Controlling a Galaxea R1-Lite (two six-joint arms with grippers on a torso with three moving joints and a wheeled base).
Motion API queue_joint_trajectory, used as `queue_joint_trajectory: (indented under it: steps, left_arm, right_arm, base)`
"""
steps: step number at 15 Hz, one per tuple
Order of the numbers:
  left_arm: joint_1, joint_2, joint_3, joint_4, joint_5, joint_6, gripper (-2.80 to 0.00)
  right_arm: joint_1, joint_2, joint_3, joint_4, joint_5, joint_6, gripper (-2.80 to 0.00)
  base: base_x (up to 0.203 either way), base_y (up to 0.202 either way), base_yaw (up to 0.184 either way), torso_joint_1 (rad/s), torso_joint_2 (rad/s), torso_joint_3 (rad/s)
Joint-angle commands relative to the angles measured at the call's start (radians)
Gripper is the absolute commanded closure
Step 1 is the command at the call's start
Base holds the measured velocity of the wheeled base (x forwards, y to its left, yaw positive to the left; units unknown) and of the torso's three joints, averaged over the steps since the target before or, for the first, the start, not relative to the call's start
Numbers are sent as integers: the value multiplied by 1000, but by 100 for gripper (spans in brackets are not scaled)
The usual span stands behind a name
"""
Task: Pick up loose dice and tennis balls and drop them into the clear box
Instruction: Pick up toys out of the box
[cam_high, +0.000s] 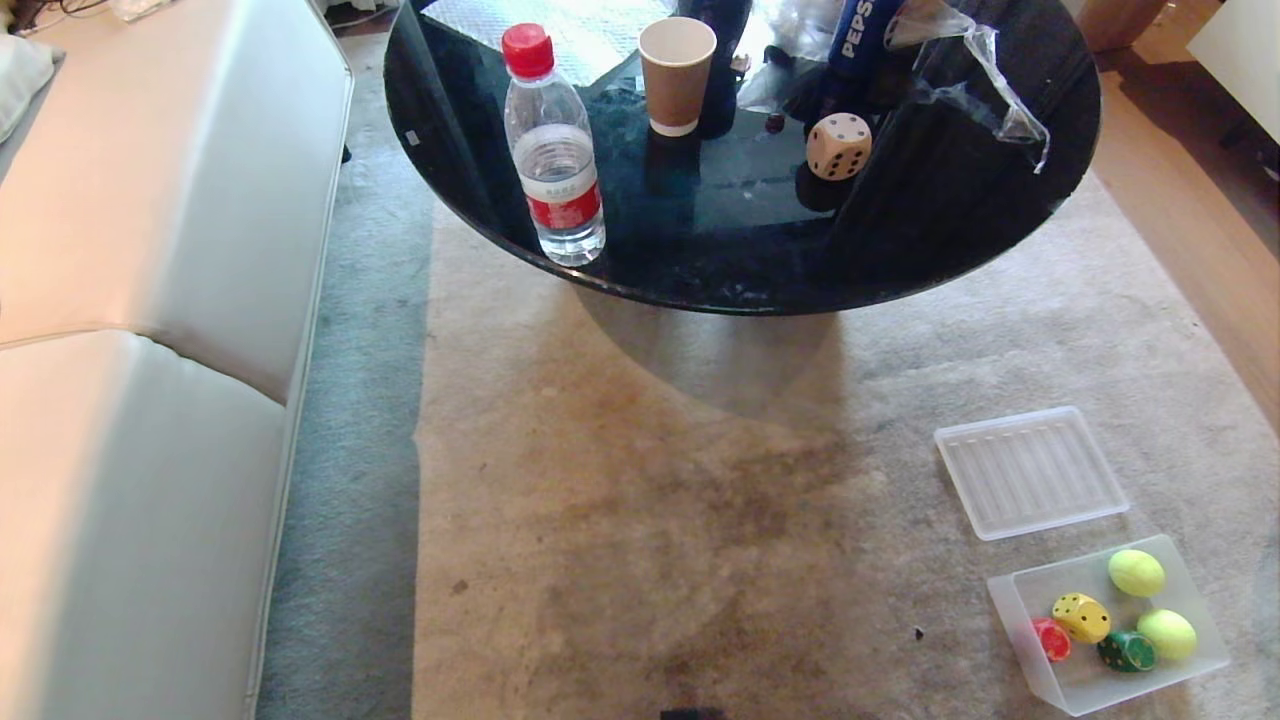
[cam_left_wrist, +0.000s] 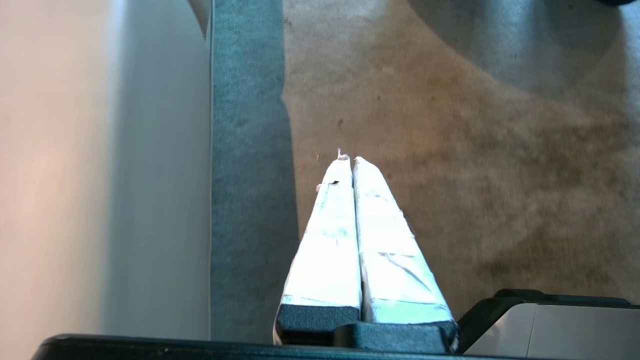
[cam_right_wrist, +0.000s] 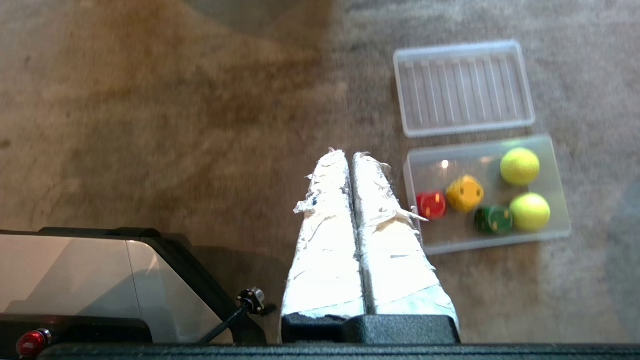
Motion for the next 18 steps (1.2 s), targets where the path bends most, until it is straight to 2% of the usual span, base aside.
queue_joint_trajectory:
  steps: [1,12,18]
  left_arm:
    - [0,0,0,0,0,0,0]
    - [0,0,1,0,0,0,0]
    - [0,0,2,0,0,0,0]
  right_arm:
    - [0,0,0,1,0,-1,0]
    - [0,0,0,1,0,-4,0]
    - [0,0,2,2,0,-2,0]
  base:
    - [188,0,-1,2,2,7]
    - [180,0,1,3,3,3]
    - [14,0,1,1,1,0]
